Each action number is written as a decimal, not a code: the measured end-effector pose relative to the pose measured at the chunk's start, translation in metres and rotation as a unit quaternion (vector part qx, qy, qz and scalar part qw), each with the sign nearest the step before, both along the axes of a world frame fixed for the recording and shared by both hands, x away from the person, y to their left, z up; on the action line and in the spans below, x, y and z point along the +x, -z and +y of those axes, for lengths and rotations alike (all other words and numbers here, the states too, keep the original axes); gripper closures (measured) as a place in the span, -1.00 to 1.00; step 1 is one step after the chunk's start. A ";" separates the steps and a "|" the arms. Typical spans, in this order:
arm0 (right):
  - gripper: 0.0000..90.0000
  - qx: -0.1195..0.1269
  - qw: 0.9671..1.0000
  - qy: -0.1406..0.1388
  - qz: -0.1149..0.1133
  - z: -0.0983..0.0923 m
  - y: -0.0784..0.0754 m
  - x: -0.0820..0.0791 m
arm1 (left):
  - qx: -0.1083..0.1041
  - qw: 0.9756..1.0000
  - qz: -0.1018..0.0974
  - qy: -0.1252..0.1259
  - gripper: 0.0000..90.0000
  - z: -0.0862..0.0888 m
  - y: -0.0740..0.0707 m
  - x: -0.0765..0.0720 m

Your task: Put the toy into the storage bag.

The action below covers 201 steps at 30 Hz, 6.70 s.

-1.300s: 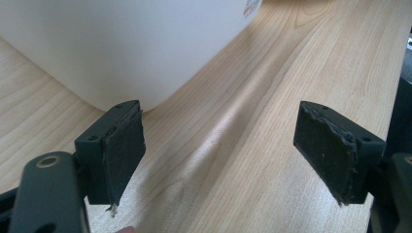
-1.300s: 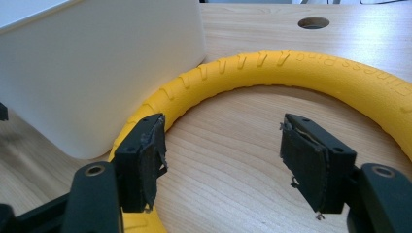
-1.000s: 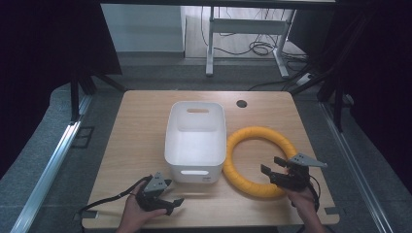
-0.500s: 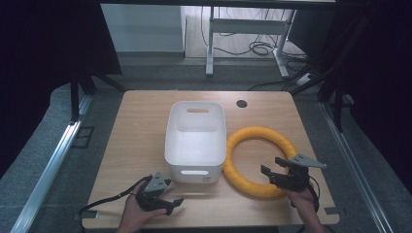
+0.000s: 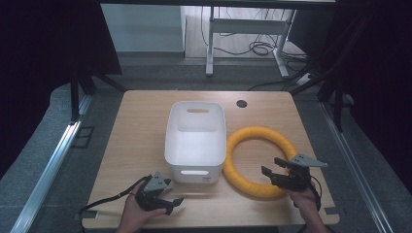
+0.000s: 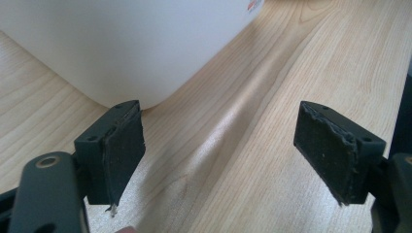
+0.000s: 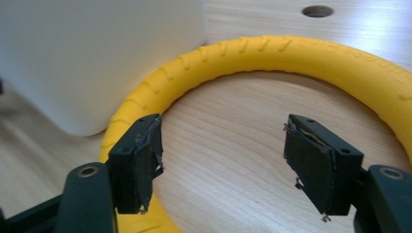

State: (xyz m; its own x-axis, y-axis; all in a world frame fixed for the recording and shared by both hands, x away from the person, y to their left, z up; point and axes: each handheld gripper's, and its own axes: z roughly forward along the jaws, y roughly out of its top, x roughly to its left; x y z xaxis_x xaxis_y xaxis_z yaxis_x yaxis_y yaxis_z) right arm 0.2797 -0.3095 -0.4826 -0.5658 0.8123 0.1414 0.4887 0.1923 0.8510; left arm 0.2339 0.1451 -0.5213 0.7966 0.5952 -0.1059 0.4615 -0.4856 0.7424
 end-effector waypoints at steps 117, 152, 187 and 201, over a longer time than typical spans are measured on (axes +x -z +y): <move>0.13 -0.063 0.944 -0.267 0.184 0.042 -0.041 0.054 | 0.008 1.000 0.013 0.007 -0.59 -0.005 0.007 0.002; 0.13 0.006 0.962 -0.233 0.138 0.024 -0.060 0.063 | 0.005 1.000 0.014 0.006 -0.59 -0.006 0.008 0.003; 0.13 0.077 0.967 -0.232 0.072 0.017 -0.103 0.063 | 0.007 1.000 0.009 0.007 -0.59 -0.004 0.007 0.002; 0.13 0.111 0.970 -0.214 0.031 0.037 -0.108 0.056 | 0.006 1.000 0.011 0.008 -0.59 -0.005 0.008 0.002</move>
